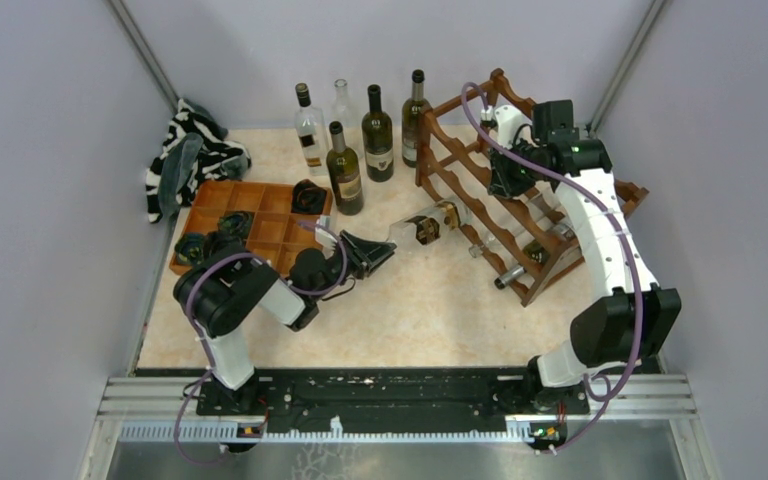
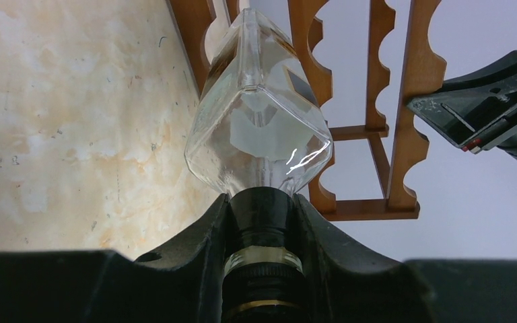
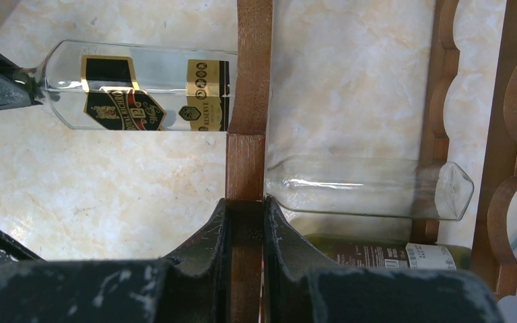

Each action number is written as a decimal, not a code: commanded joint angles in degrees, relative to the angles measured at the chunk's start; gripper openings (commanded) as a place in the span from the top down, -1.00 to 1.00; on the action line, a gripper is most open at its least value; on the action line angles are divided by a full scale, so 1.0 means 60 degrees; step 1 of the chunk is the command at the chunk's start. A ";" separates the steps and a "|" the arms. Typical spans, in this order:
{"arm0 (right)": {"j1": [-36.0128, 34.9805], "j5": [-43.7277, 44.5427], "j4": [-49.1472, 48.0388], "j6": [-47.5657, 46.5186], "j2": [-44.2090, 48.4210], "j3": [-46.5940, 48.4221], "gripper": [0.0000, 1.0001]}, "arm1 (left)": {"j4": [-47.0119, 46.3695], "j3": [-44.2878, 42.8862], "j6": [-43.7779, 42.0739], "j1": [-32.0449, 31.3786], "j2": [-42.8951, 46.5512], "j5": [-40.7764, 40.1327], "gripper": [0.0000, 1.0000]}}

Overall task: Put the wine bottle on the wine rack
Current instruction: Place the wine bottle in the wine rack.

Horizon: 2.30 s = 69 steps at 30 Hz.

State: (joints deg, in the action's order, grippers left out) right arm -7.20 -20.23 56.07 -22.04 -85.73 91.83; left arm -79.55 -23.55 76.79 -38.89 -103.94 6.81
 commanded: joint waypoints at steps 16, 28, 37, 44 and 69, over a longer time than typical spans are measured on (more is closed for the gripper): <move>0.0043 -0.0939 -0.0497 0.0362 0.0699 0.0081 1.00 | -0.3747 -0.2111 0.0217 -0.0459 -0.1727 -0.0166 1.00; 0.0041 -0.1196 -0.0542 0.0320 0.0617 -0.0040 1.00 | -0.2895 -0.4029 -0.0213 -0.1018 -0.3578 -0.1008 1.00; 0.0044 -0.1344 -0.0597 0.0305 0.0594 -0.0029 1.00 | -0.1447 -0.5584 -0.0146 -0.1022 -0.4426 -0.0726 0.96; 0.0041 -0.1403 -0.0615 0.0294 0.0520 -0.0022 0.98 | -0.0574 -0.6457 -0.0134 -0.1019 -0.4799 -0.0640 0.96; 0.0043 -0.1565 -0.0708 0.0326 0.0396 -0.0056 0.98 | -0.0747 -0.8348 0.0927 -0.1163 -0.6346 -0.1397 1.00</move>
State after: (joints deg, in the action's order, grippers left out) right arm -6.68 -22.68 54.94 -22.06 -85.30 90.72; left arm -74.22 -70.94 79.11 -45.56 -140.64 1.30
